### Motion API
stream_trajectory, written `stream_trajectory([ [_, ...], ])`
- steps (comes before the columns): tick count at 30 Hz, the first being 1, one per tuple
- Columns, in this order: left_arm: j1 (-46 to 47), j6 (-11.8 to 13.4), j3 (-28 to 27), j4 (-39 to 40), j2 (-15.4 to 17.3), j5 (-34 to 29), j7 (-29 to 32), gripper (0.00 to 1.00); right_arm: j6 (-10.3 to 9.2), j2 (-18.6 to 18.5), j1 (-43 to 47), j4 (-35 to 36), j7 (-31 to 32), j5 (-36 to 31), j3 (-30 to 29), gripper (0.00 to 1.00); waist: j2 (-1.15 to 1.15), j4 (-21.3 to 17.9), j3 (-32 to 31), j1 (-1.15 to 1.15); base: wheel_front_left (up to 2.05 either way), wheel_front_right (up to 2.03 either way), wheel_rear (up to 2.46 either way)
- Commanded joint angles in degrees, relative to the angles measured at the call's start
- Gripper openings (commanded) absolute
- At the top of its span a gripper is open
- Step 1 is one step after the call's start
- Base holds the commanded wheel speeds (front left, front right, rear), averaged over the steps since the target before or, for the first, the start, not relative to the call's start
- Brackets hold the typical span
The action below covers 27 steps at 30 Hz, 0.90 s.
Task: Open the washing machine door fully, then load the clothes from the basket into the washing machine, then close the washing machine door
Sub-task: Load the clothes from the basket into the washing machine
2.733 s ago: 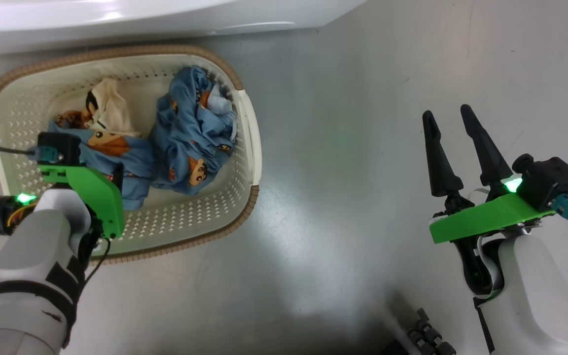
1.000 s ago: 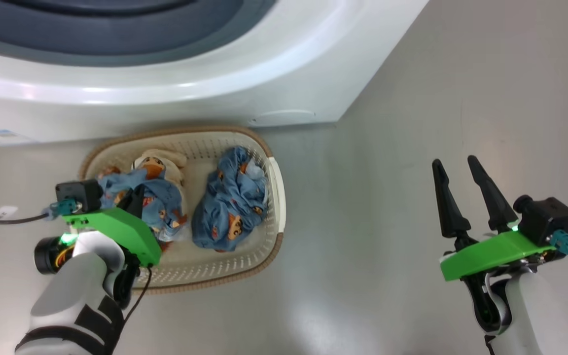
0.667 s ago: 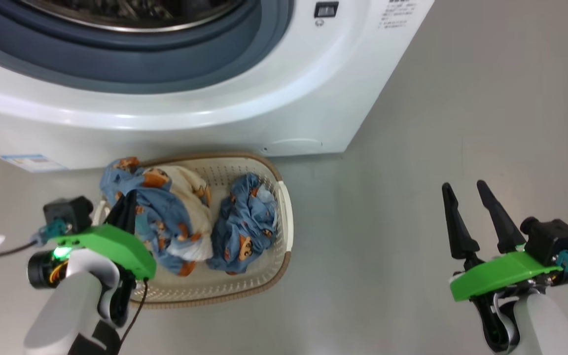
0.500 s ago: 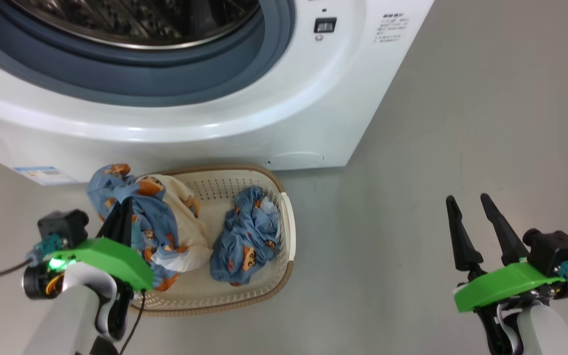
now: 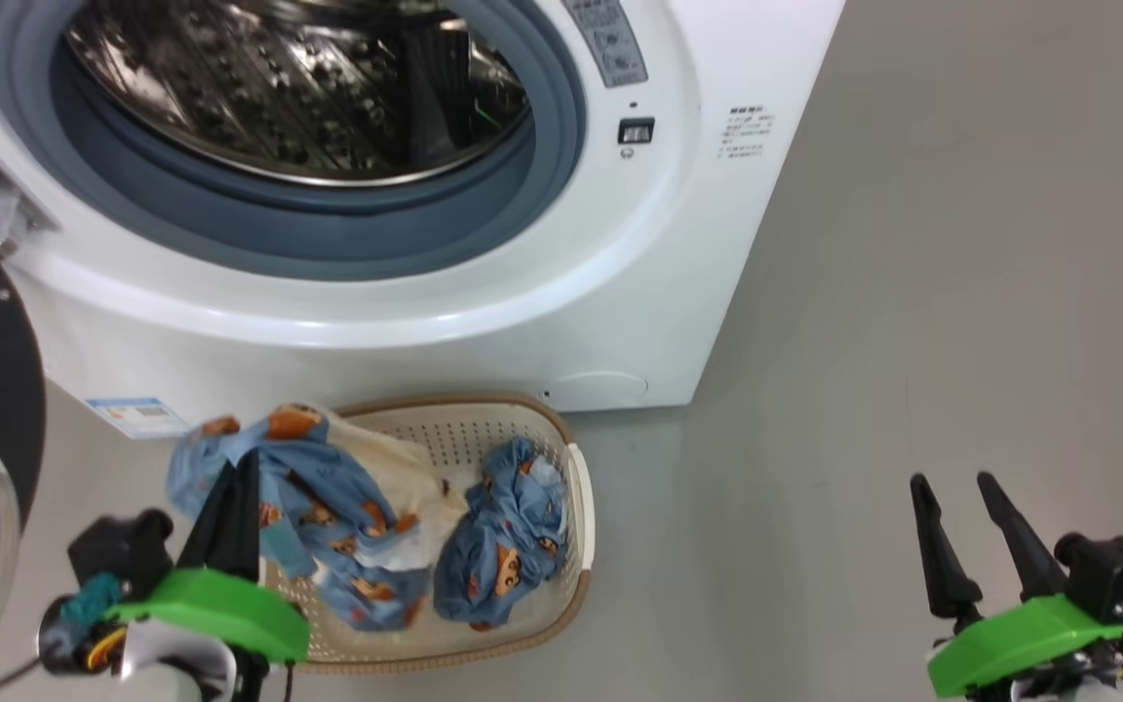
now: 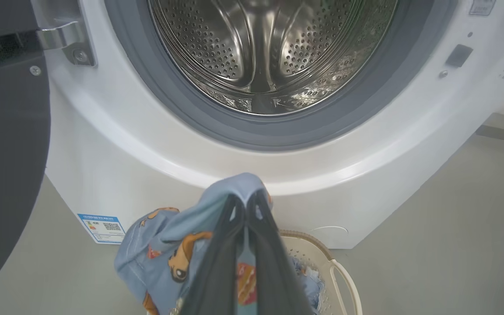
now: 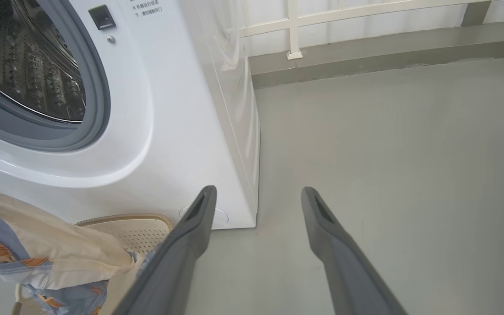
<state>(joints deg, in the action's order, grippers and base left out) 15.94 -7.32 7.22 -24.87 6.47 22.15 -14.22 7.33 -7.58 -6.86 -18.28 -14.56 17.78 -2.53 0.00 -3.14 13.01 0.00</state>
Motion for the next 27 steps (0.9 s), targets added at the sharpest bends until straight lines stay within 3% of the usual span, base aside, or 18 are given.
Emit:
stream_trajectory([
  [1,-1.68,0.16,-2.71,3.46,0.82,-1.19,-0.77,0.0,0.16,-0.96,1.45,1.06,-0.44,-0.23,0.99,1.0,0.0,0.35,-2.33,0.0,0.0,0.0,0.0],
  [15,-12.55,1.58,-5.45,15.04,-1.91,-3.2,-0.77,0.0,0.16,-1.1,4.51,2.03,-0.44,-0.65,0.42,1.0,0.0,0.06,-4.38,0.0,0.0,0.0,0.0],
  [22,-11.41,1.8,-5.62,15.9,-2.31,-3.26,-0.77,0.0,0.16,-0.76,4.3,2.42,-0.44,-0.86,0.44,1.0,0.0,-0.23,-3.63,0.0,0.0,0.0,0.0],
  [27,-5.73,1.68,-5.96,15.85,-2.54,-2.79,-0.78,0.0,0.16,-0.06,3.3,2.82,-0.44,-0.99,0.44,1.0,0.0,-0.47,-1.58,0.0,0.0,0.0,0.0],
])
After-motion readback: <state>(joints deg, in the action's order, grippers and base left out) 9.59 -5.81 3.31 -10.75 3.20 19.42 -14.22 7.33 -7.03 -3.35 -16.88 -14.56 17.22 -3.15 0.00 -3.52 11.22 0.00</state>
